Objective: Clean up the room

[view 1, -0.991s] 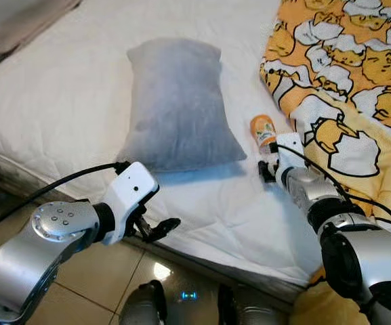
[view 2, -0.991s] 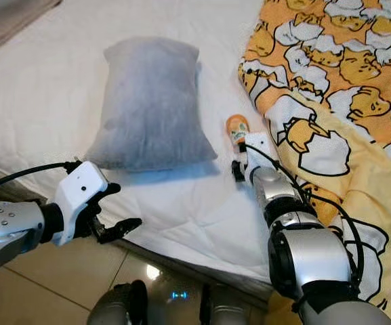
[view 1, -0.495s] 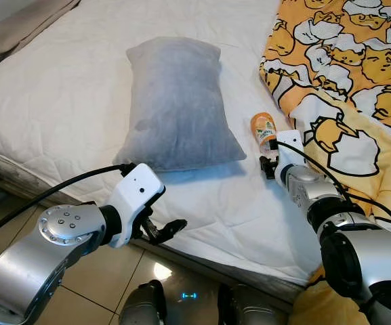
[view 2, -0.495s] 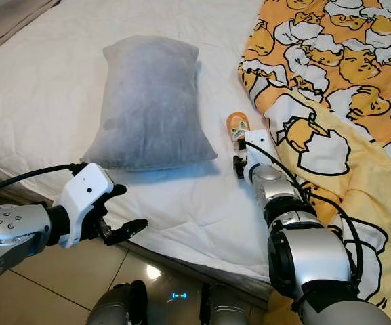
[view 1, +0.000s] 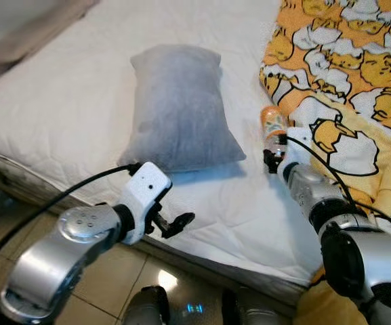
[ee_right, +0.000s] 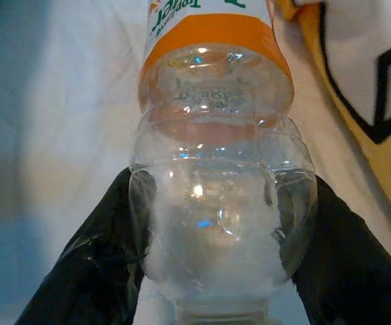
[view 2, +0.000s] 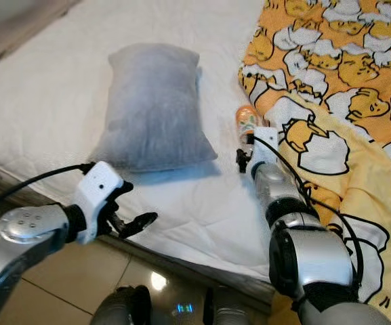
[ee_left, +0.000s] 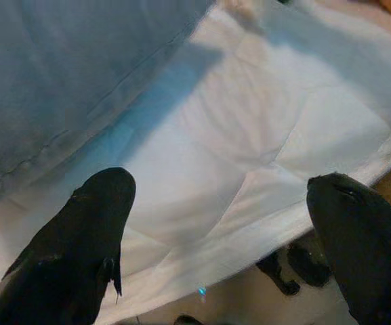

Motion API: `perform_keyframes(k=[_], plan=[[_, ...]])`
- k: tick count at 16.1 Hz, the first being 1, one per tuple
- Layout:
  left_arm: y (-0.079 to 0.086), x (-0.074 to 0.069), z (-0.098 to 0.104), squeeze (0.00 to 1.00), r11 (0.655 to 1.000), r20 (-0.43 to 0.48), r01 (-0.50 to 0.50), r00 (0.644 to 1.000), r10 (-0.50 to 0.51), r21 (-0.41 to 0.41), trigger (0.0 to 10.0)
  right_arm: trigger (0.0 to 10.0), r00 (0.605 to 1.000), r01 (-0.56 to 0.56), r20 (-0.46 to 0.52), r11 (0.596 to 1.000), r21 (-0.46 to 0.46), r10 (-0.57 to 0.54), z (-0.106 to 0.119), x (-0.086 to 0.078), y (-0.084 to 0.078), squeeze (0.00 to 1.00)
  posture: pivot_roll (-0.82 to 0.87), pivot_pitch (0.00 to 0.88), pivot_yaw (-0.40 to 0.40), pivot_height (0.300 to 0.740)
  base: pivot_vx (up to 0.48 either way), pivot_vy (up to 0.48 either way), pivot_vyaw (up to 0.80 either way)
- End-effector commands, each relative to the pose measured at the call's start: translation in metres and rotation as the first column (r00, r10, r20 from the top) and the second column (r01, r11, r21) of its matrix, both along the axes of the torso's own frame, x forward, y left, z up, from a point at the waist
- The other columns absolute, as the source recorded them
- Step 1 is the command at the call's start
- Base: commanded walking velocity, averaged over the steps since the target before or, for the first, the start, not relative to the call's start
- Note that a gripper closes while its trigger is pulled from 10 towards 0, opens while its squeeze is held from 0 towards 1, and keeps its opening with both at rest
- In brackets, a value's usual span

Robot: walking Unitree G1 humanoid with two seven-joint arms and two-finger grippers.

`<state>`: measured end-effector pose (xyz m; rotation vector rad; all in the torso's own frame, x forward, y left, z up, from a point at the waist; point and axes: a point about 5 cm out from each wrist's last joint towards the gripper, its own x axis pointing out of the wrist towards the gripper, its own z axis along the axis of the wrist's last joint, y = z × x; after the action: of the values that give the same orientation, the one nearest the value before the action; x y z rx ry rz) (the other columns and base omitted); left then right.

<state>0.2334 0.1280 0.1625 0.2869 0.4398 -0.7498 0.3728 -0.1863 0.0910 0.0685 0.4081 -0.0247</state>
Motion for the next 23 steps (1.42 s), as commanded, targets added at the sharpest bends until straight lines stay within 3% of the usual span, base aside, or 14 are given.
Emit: perform_keyframes(k=[1, 6, 7, 8, 10, 14, 15, 18, 23], plan=[[-0.001, 0.003, -0.001, 0.00, 1.000, 0.026, -0.030, 0.999, 0.030, 0.000, 10.0, 0.0, 1.000, 0.027, 0.013, 0.998, 0.056, -0.028, -0.006, -0.005, -0.003, 0.00, -0.04, 0.048, 0.039, 0.740, 0.000, 0.000, 0.00], [-0.003, 0.008, -0.008, 0.00, 0.990, 0.061, -0.140, 0.988, 0.141, -0.031, 10.0, 0.0, 0.984, 0.035, 0.165, 0.980, 0.194, -0.068, -0.005, -0.023, -0.012, 0.00, -0.09, 0.000, 0.069, 0.740, 0.000, 0.000, 0.00], [0.001, 0.012, -0.011, 0.00, 0.976, 0.061, -0.214, 0.974, 0.217, -0.044, 10.0, 10.0, 0.973, 0.005, 0.223, 0.965, 0.262, -0.065, 0.006, -0.031, -0.007, 0.00, -0.10, 0.000, 0.061, 0.740, 0.000, 0.000, 0.00], [0.006, 0.017, -0.013, 0.00, 0.953, 0.068, -0.298, 0.951, 0.302, -0.062, 10.0, 10.0, 0.957, -0.050, 0.289, 0.960, 0.274, -0.032, 0.019, -0.041, 0.001, 0.00, -0.10, 0.000, 0.060, 0.740, 0.000, 0.000, 0.00], [0.012, 0.021, -0.013, 0.00, 0.928, 0.091, -0.368, 0.924, 0.372, -0.063, 10.0, 10.0, 0.932, -0.130, 0.359, 0.964, 0.233, 0.039, 0.033, -0.055, 0.015, 0.00, -0.10, 0.000, 0.050, 0.740, 0.000, 0.000, 0.00], [0.019, 0.021, -0.008, 0.00, 0.890, 0.117, -0.441, 0.884, 0.453, -0.113, 10.0, 10.0, 0.920, -0.179, 0.387, 0.949, 0.260, 0.068, 0.047, -0.081, 0.031, 0.00, -0.09, 0.000, 0.028, 0.740, 0.000, 0.000, 0.60], [0.025, 0.021, -0.004, 0.00, 0.867, 0.148, -0.483, 0.855, 0.497, -0.121, 10.0, 10.0, 0.923, -0.217, 0.369, 0.941, 0.259, 0.111, 0.044, -0.095, 0.040, 0.00, -0.08, 0.000, 0.022, 0.740, 0.000, 0.000, 0.80], [0.027, 0.024, -0.001, 0.00, 0.856, 0.205, -0.504, 0.831, 0.517, -0.118, 10.0, 10.0, 0.920, -0.249, 0.360, 0.941, 0.228, 0.155, 0.043, -0.106, 0.049, 0.00, -0.08, 0.000, 0.022, 0.740, 0.000, 0.000, 0.80], [0.034, 0.020, -0.007, 0.00, 0.812, 0.210, -0.570, 0.785, 0.583, -0.127, 10.0, 10.0, 0.925, -0.260, 0.335, 0.940, 0.219, 0.178, 0.043, -0.112, 0.053, 0.00, -0.07, 0.000, -0.019, 0.740, 0.000, 0.000, 0.80]])
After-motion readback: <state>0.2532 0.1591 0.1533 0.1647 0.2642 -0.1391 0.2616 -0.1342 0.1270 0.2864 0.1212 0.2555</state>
